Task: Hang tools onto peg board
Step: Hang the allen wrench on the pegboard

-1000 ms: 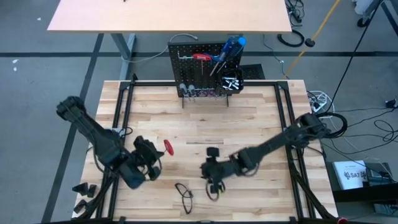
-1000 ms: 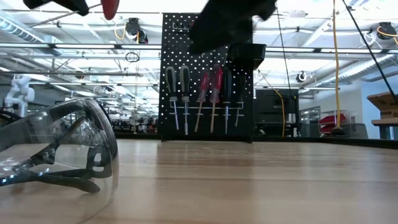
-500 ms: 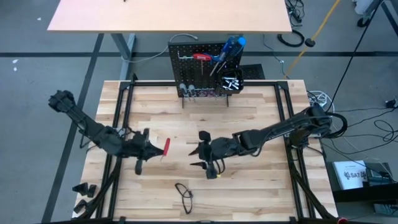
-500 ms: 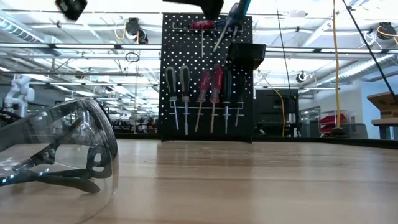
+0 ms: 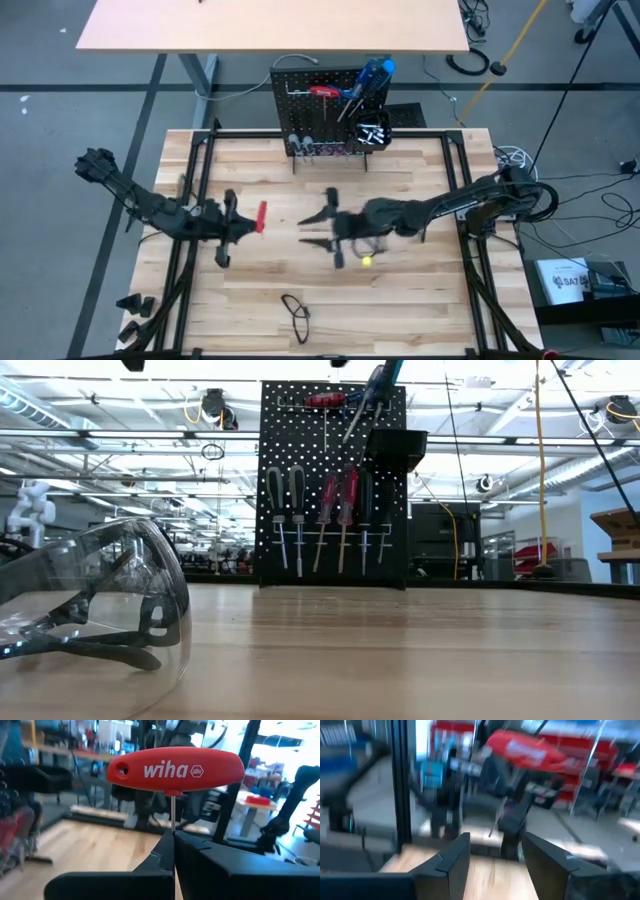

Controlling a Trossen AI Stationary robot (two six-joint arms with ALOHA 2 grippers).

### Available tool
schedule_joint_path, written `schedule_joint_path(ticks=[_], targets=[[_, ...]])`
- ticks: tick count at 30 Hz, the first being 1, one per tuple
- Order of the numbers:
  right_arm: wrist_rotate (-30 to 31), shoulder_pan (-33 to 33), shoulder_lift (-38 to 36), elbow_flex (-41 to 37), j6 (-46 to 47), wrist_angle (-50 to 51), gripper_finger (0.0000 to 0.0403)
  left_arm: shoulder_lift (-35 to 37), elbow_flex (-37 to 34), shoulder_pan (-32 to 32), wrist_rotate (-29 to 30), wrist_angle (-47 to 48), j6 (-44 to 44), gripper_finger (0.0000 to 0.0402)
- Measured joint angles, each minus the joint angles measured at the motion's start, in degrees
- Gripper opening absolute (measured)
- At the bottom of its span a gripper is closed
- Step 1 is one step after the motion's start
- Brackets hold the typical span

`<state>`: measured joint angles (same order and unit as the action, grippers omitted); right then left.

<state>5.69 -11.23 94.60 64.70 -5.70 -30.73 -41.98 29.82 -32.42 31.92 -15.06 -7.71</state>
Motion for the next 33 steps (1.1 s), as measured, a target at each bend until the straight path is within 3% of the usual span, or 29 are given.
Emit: schedule_joint_path(ticks=[5,8,13,21,33], targets=[[-2.97,4.65,-2.05,-14.33,11.13,-27.55,0.0171,5.94,-1.02,0.34,-0.82,-1.16,4.88,0.0000],[-5.71,6.34,-1.12,-16.60,17.23,-34.78,0.0171,6.68,-2.74,2.70,-1.75,-4.62,7.34,0.0000],[-5.83,6.68,1.68,-12.98,18.60,-28.88,0.0171,3.29,-5.75,9.24,-12.27,-13.21,7.14,0.0000],[-1.61,6.61,4.82,-1.83,17.70,-10.77,0.0171,-3.08,-6.58,15.91,-21.90,-20.90,5.06,0.0000],[-1.51,5.89,9.42,3.77,17.01,-10.03,0.0171,-8.49,-6.51,18.71,-23.67,-25.24,3.53,0.0000]])
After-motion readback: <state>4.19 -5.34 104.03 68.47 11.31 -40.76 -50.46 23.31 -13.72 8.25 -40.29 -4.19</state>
